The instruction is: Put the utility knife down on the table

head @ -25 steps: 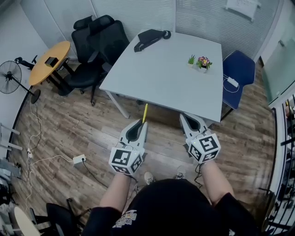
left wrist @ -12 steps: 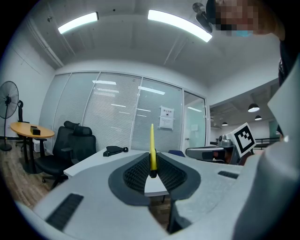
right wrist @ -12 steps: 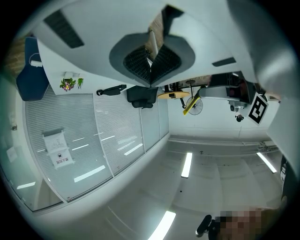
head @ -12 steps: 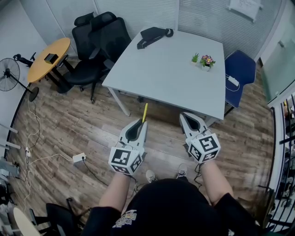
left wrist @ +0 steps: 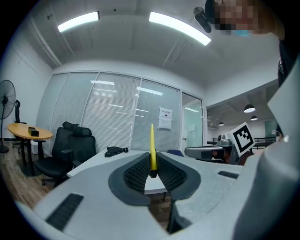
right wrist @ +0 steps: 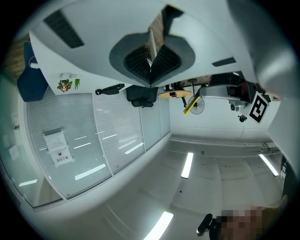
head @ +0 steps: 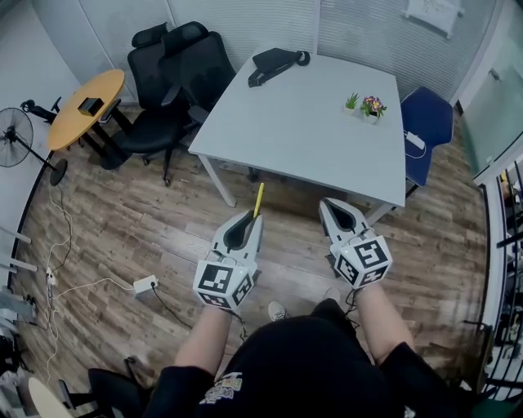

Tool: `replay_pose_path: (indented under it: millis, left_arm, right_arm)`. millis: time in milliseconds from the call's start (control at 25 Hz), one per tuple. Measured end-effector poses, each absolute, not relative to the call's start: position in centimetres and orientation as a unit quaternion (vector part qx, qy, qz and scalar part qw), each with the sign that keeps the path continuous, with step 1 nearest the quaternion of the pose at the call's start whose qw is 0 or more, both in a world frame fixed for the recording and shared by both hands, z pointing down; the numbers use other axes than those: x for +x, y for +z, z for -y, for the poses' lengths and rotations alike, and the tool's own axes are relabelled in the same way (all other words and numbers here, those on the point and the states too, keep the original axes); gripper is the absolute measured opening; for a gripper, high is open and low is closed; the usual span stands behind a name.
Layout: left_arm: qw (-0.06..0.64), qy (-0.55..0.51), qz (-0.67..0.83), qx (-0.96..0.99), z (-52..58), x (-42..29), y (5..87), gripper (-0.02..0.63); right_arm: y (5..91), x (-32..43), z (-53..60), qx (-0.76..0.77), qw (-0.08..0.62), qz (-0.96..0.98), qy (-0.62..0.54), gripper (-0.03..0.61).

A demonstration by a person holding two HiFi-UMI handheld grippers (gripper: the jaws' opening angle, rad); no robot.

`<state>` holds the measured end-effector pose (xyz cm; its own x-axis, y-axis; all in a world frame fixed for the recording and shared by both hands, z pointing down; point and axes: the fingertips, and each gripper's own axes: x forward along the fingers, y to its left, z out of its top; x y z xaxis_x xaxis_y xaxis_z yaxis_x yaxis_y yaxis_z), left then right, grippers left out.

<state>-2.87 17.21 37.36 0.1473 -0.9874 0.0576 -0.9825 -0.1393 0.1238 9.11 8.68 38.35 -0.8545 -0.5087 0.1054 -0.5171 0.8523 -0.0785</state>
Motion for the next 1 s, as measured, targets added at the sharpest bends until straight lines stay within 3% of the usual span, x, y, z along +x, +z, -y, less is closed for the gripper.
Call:
replay_pose_path:
  millis: [1000]
  left_arm:
    - [0.079, -0.011, 0.658, 0.748, -8.5, -8.1, 38.6, 0.051]
  right_arm:
    - [39.8, 4.4, 1.1, 0.270, 0.041, 0.959, 0.070, 0.003]
